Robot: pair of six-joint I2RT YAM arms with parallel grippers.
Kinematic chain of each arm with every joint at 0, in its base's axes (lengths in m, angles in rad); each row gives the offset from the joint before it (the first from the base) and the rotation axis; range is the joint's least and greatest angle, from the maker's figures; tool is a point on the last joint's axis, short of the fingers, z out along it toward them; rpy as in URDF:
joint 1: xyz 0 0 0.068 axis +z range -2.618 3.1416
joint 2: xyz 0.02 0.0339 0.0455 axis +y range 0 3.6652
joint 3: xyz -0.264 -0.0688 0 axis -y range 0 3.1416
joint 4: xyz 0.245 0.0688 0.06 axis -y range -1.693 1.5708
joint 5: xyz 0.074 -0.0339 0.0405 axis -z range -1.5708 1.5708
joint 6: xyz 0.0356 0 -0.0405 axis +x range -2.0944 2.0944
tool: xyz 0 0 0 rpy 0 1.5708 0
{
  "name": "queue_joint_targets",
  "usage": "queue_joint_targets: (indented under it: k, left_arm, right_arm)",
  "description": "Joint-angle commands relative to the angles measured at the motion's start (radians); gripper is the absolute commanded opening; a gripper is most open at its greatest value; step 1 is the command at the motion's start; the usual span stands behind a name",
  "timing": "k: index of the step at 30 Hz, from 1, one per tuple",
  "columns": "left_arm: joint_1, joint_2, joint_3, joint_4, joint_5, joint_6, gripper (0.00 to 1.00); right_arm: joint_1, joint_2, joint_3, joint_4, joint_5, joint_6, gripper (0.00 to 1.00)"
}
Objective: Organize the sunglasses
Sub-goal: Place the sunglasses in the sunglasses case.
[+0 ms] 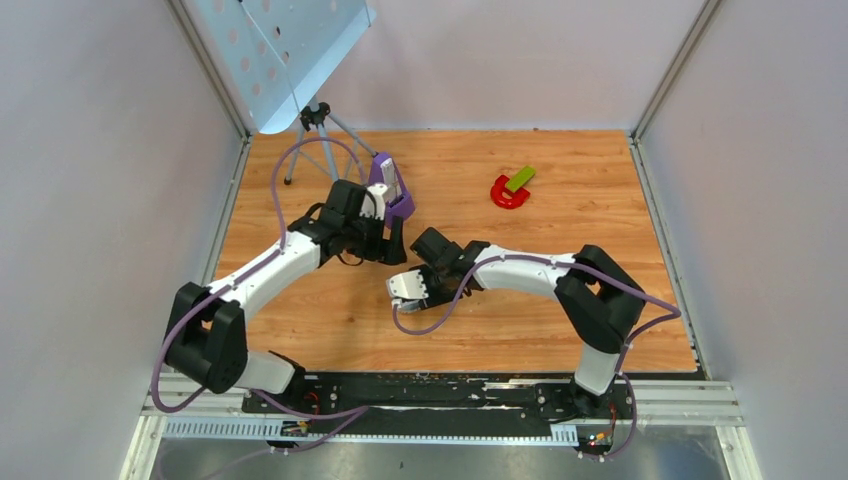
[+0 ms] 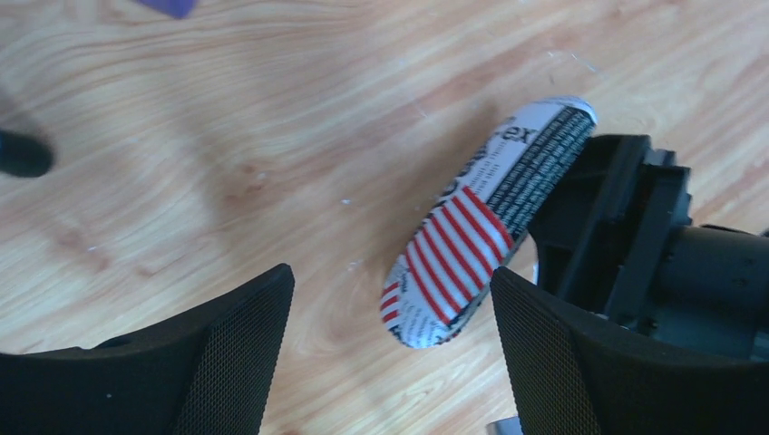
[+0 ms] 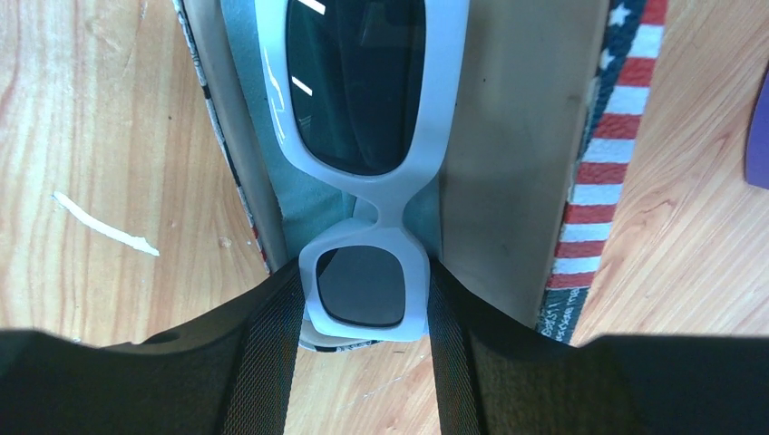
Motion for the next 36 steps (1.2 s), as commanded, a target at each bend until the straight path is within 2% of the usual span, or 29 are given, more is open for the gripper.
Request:
queue_joint_targets:
  k: [1, 7, 15, 22, 32, 36]
  left_arm:
    - [-0.053, 0.051, 0.031, 0.005, 0.065, 0.039, 0.82]
    - [-0.064, 0.082, 0.004, 0.025, 0.076, 0.049, 0.73]
    - [-0.094, 0.137, 0.007, 0.038, 0.169, 0.063, 0.60]
    - [-0.099, 0.152, 0.001, 0.028, 0.145, 0.078, 0.49]
    - [-0.099, 0.113, -0.006, 0.045, 0.117, 0.104, 0.36]
    - [-0.101, 0.095, -0.017, 0.059, 0.115, 0.109, 0.33]
  right_arm:
    - [0.020, 0.040, -0.055, -0.045, 0.017, -0.031, 0.19]
    - [0.020, 0.022, -0.067, -0.045, 0.033, -0.042, 0.19]
    - [0.019, -0.008, -0.075, -0.031, 0.055, -0.032, 0.19]
    - [0.023, -0.030, -0.081, -0.027, 0.063, -0.044, 0.19]
    - [0.025, -0.048, -0.008, -0.155, 0.014, -0.081, 0.19]
    - [0.022, -0.041, 0.026, -0.201, -0.008, -0.082, 0.19]
